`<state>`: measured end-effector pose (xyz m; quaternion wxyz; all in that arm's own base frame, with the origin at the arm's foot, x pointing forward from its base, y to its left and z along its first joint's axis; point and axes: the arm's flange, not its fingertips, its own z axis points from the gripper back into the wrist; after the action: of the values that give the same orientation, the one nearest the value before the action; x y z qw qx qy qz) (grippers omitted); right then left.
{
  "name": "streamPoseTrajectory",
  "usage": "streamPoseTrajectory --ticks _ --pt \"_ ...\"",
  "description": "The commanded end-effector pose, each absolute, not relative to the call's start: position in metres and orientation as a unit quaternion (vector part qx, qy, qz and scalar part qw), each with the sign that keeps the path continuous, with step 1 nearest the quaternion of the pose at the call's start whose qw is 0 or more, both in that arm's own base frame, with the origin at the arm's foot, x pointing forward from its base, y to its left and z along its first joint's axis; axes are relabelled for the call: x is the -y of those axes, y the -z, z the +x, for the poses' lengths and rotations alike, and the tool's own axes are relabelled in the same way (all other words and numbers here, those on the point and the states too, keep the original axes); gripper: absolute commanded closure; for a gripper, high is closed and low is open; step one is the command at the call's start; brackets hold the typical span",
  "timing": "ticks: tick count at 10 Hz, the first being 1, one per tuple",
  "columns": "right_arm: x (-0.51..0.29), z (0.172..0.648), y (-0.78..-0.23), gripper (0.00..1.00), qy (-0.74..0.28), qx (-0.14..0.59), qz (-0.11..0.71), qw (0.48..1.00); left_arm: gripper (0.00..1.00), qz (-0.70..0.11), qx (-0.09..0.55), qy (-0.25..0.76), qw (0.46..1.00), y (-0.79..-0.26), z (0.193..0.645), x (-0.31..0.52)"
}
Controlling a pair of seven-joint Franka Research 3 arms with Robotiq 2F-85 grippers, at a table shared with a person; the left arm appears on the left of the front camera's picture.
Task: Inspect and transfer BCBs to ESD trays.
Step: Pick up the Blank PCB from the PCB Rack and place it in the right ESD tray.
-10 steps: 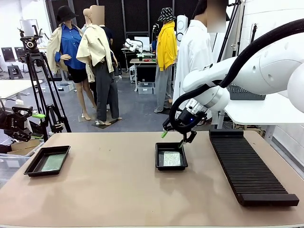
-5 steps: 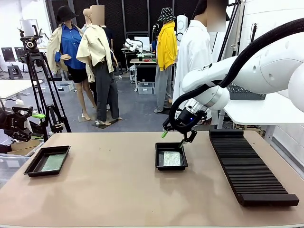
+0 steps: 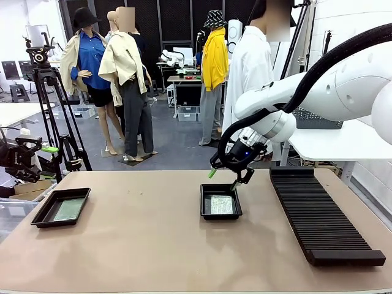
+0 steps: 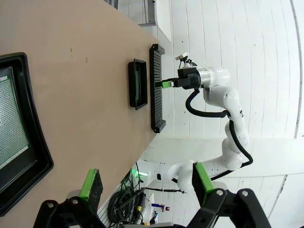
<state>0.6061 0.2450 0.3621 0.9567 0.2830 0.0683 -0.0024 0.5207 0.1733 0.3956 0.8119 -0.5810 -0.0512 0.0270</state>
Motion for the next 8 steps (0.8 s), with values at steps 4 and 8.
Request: streamPoseTrajectory --ticks 4,8 --pt "-0.2456 0.6059 -0.3623 0.00 0.002 -0.068 0.284 0.956 0.00 -0.581 0.053 -0.028 0.812 -0.3982 0.5199 -0.1728" --pt "-0.2456 0.6059 -0.3623 0.00 0.002 -0.068 0.284 0.956 0.00 -0.581 0.053 -0.028 0.812 -0.3982 0.5199 -0.1728"
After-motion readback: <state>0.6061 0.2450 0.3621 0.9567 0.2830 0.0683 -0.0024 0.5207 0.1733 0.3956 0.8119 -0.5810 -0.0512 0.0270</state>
